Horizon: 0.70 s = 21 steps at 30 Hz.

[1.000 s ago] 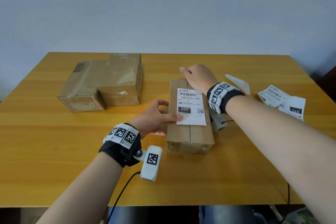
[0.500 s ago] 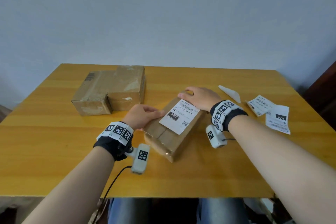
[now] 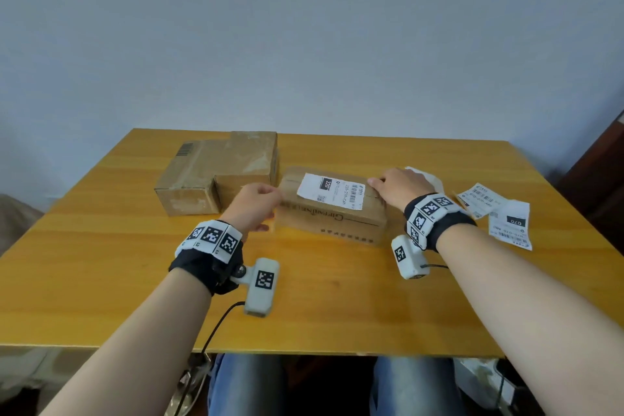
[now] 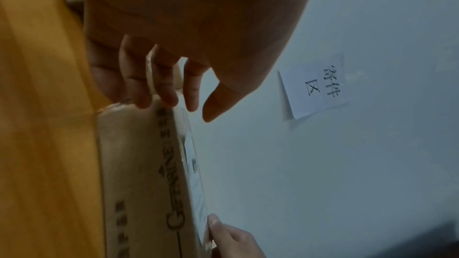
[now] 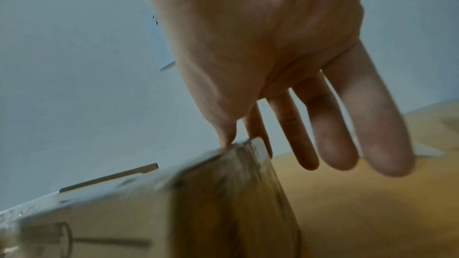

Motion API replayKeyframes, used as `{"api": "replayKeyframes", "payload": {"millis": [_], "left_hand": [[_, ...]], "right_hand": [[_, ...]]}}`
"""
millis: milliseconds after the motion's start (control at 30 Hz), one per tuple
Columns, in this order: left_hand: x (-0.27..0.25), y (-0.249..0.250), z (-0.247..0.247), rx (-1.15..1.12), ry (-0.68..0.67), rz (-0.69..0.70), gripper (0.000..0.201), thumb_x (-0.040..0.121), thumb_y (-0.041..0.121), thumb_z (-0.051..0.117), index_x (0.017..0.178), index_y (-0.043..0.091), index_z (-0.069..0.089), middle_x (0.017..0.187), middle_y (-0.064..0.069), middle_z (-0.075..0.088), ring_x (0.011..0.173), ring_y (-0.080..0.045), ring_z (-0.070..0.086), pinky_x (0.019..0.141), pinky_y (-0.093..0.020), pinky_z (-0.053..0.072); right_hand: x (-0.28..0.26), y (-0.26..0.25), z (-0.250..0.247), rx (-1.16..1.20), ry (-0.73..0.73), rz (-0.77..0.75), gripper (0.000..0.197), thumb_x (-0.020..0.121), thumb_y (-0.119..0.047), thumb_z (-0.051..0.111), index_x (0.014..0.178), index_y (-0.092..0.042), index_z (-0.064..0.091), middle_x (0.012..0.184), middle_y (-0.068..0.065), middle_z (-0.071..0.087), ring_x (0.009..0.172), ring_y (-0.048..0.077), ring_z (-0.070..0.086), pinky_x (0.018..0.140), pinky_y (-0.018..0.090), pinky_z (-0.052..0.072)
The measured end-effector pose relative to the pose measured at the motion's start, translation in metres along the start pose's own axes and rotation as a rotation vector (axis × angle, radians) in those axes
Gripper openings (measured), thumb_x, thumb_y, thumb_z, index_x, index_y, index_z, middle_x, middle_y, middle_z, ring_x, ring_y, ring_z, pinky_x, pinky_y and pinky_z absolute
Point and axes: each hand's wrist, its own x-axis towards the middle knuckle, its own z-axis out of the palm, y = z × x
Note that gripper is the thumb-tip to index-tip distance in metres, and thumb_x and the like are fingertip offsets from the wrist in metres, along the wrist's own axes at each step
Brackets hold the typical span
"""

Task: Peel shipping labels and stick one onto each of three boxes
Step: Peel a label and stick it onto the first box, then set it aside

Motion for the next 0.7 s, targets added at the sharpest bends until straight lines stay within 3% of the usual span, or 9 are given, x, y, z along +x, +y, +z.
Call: {"api": "replayKeyframes", "payload": {"millis": [133, 200, 300, 433, 533, 633, 700], "left_hand": [[-0.003, -0.001, 0.014, -0.035, -0.138, -0.057, 0.030, 0.099, 0.031, 0.066, 0.126, 0.021, 0.060, 0.119, -0.001, 0.064, 0.102, -0.020, 0.066, 0.065, -0.032, 0.057], [0.001, -0.001, 0.020, -0.021, -0.140, -0.065, 0.039, 0.095, 0.035, 0.071, 0.130, 0.023, 0.055, 0.121, -0.001, 0.062, 0.106, -0.020, 0.064, 0.064, -0.032, 0.057], [0.005, -0.001, 0.026, -0.033, -0.108, -0.065, 0.049, 0.092, 0.041, 0.073, 0.132, 0.023, 0.052, 0.121, -0.001, 0.063, 0.107, -0.021, 0.063, 0.068, -0.035, 0.060], [0.009, 0.000, 0.036, -0.052, -0.047, -0.077, 0.060, 0.092, 0.039, 0.075, 0.137, 0.019, 0.041, 0.126, -0.001, 0.061, 0.109, -0.020, 0.060, 0.075, -0.039, 0.058], [0.013, -0.003, 0.043, -0.040, -0.056, -0.090, 0.067, 0.089, 0.033, 0.080, 0.137, 0.017, 0.036, 0.131, -0.002, 0.060, 0.115, -0.022, 0.063, 0.081, -0.043, 0.060], [0.016, -0.006, 0.044, -0.067, -0.119, -0.085, 0.061, 0.086, 0.031, 0.083, 0.132, 0.019, 0.044, 0.127, 0.003, 0.066, 0.113, -0.018, 0.067, 0.086, -0.045, 0.062], [0.016, -0.008, 0.043, -0.082, -0.184, -0.086, 0.059, 0.084, 0.031, 0.085, 0.130, 0.020, 0.050, 0.123, 0.004, 0.070, 0.108, -0.015, 0.071, 0.089, -0.047, 0.062]], "right_hand": [[-0.013, 0.006, -0.013, -0.113, -0.022, -0.001, 0.059, 0.102, -0.066, 0.041, 0.086, -0.015, 0.068, 0.093, 0.004, 0.070, 0.080, 0.026, 0.066, 0.070, 0.034, 0.048], [-0.017, 0.006, -0.014, -0.001, -0.111, -0.067, 0.067, 0.100, -0.069, 0.041, 0.076, -0.015, 0.074, 0.084, 0.002, 0.074, 0.077, 0.025, 0.071, 0.075, 0.037, 0.057], [-0.024, 0.002, -0.012, 0.145, -0.249, -0.161, 0.070, 0.103, -0.065, 0.042, 0.074, -0.013, 0.080, 0.080, -0.004, 0.077, 0.073, 0.022, 0.076, 0.080, 0.041, 0.063], [-0.015, 0.001, -0.011, 0.189, -0.086, -0.210, 0.064, 0.104, -0.061, 0.044, 0.070, -0.014, 0.073, 0.068, -0.006, 0.074, 0.064, 0.021, 0.073, 0.069, 0.036, 0.059], [-0.009, -0.001, -0.014, 0.053, 0.016, -0.288, 0.051, 0.105, -0.058, 0.043, 0.088, -0.017, 0.066, 0.078, -0.006, 0.066, 0.068, 0.018, 0.062, 0.065, 0.032, 0.049], [-0.006, -0.007, -0.019, -0.048, 0.116, -0.398, 0.040, 0.106, -0.056, 0.043, 0.122, -0.027, 0.065, 0.115, -0.009, 0.069, 0.097, 0.016, 0.067, 0.078, 0.036, 0.057], [-0.002, -0.013, -0.018, -0.029, 0.152, -0.454, 0.042, 0.106, -0.053, 0.043, 0.135, -0.027, 0.059, 0.136, -0.008, 0.062, 0.118, 0.018, 0.062, 0.085, 0.036, 0.055]]}}
